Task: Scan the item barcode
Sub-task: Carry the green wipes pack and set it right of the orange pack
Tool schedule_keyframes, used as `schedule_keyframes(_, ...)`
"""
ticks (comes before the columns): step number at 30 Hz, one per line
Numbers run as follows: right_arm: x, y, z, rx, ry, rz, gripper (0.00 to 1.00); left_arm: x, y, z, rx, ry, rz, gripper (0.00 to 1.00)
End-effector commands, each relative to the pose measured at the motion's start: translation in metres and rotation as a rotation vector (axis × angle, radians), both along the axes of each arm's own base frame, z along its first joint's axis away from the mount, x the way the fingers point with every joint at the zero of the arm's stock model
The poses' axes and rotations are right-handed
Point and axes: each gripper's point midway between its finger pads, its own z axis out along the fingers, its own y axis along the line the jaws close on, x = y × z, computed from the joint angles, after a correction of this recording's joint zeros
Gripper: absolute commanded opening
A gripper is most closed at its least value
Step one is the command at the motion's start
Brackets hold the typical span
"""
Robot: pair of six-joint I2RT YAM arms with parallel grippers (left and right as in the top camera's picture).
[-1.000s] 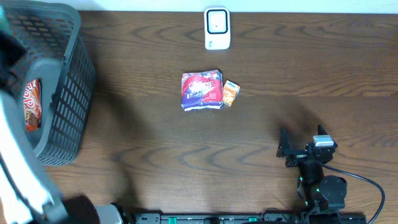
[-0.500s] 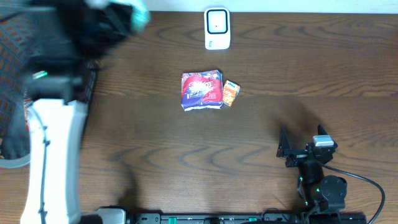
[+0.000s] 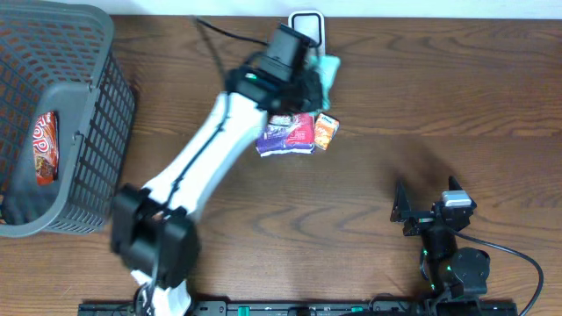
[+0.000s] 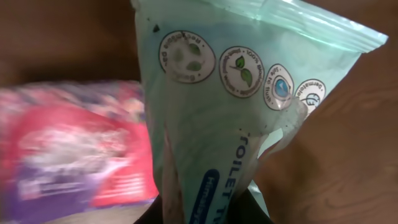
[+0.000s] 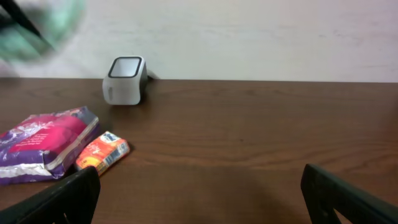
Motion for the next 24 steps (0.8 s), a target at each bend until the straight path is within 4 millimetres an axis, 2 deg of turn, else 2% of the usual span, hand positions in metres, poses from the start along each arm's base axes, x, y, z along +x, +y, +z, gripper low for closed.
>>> schedule_keyframes(1, 0.0, -0.001, -0.001, 0.007, 0.002, -0.005, 0.99, -0.006, -0.024, -0.037, 0.012, 0.079, 0.038, 0.08)
schedule_keyframes(5, 0.0, -0.001, -0.001, 0.007, 0.002, -0.005, 0.99, -0.012, -0.052, -0.079, 0.021, 0.134, 0.031, 0.07)
schedule_keyframes(8, 0.0, -0.001, -0.001, 0.007, 0.002, -0.005, 0.99, -0.013, -0.064, -0.099, 0.028, 0.139, 0.011, 0.08)
schedule_keyframes(9, 0.0, -0.001, -0.001, 0.007, 0.002, -0.005, 0.99, -0.012, -0.067, -0.102, 0.026, 0.137, 0.008, 0.13)
schedule_keyframes(10, 0.0, -0.001, -0.001, 0.007, 0.002, -0.005, 0.99, -0.011, -0.068, -0.103, 0.023, 0.133, 0.006, 0.26)
schedule_keyframes(11, 0.0, -0.001, -0.001, 0.007, 0.002, -0.005, 0.99, -0.009, -0.07, -0.102, 0.016, 0.123, 0.006, 0.45)
schedule_keyframes(12, 0.0, -0.001, -0.001, 0.007, 0.002, -0.005, 0.99, -0.007, -0.07, -0.1, 0.01, 0.116, 0.008, 0.52)
schedule_keyframes(14, 0.0, -0.001, -0.001, 0.007, 0.002, -0.005, 0.99, 0.002, -0.068, -0.091, -0.004, 0.079, 0.001, 0.67)
schedule_keyframes(18, 0.0, -0.001, -0.001, 0.007, 0.002, -0.005, 0.99, 0.023, -0.05, -0.059, -0.025, -0.007, 0.001, 0.72)
schedule_keyframes(21, 0.0, -0.001, -0.001, 0.007, 0.002, -0.005, 0.99, 0.04, -0.023, -0.018, -0.061, -0.08, 0.046, 0.73)
schedule_keyframes(24, 0.0, -0.001, -0.001, 0.007, 0.002, -0.005, 0.99, 0.055, 0.013, 0.035, -0.085, -0.193, 0.079, 0.73)
